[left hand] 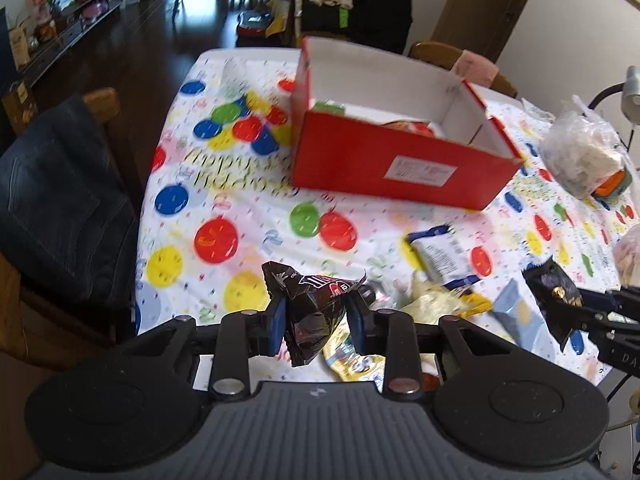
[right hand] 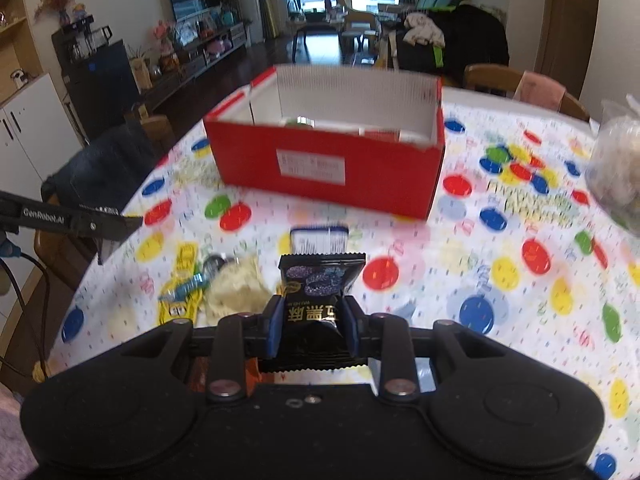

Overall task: Organize snacks
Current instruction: 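Carry both packets into the red box and open both tools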

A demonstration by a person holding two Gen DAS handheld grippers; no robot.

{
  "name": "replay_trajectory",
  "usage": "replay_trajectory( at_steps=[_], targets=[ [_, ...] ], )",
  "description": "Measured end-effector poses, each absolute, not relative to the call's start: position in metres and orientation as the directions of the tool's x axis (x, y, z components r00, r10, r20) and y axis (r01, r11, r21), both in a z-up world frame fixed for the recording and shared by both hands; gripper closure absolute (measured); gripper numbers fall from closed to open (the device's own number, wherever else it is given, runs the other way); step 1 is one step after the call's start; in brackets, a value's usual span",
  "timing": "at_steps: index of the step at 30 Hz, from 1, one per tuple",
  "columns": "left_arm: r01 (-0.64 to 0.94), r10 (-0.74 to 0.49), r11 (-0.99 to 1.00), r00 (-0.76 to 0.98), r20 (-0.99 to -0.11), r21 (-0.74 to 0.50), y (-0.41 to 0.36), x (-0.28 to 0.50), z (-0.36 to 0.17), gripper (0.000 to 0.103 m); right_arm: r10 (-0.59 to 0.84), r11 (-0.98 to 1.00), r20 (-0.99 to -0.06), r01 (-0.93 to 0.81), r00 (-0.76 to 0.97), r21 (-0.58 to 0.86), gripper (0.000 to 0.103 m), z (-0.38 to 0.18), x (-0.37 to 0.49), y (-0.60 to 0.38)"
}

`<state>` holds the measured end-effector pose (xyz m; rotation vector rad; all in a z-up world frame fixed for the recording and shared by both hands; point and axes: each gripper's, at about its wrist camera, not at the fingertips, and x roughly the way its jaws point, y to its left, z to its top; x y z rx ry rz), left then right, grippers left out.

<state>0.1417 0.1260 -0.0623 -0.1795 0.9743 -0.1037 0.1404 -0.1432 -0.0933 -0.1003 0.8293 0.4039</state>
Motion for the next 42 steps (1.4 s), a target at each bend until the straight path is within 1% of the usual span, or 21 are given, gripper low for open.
replay_trajectory(
  at_steps=[9, 18, 24, 31, 42],
  targets=[
    [0.074, -0.186, 0.982, 0.584, -0.79, -0.176, 0.105, 0.16, -0.027, 0.072, 0.298, 0.928, -0.684, -0.371, 0.665, 0.044, 0.074, -0.052, 0.159, -0.142],
    [0.104, -0.189, 0.982, 0.605, -0.773, -0.158, 0.09, 0.201, 0.0, 0.072, 0.276, 0.932, -0.663, -0.363, 0.695, 0.007, 0.074, -0.028, 0.195, -0.14],
    [0.088, -0.168, 0.986, 0.594, -0.787, -0.144, 0.082, 0.239, 0.004, 0.072, 0.278, 0.927, -0.67, -0.375, 0.688, 0.0, 0.074, -0.026, 0.231, -0.139],
    [0.072, -0.136, 0.991, 0.572, -0.809, -0.115, 0.072, 0.288, 0.001, 0.072, 0.289, 0.921, -0.7, -0.389, 0.653, 0.018, 0.074, -0.033, 0.283, -0.137],
    [0.014, -0.094, 0.995, 0.481, -0.871, -0.1, 0.062, 0.369, -0.026, 0.072, 0.292, 0.913, -0.763, -0.406, 0.577, 0.043, 0.074, -0.06, 0.355, -0.128]
  ],
)
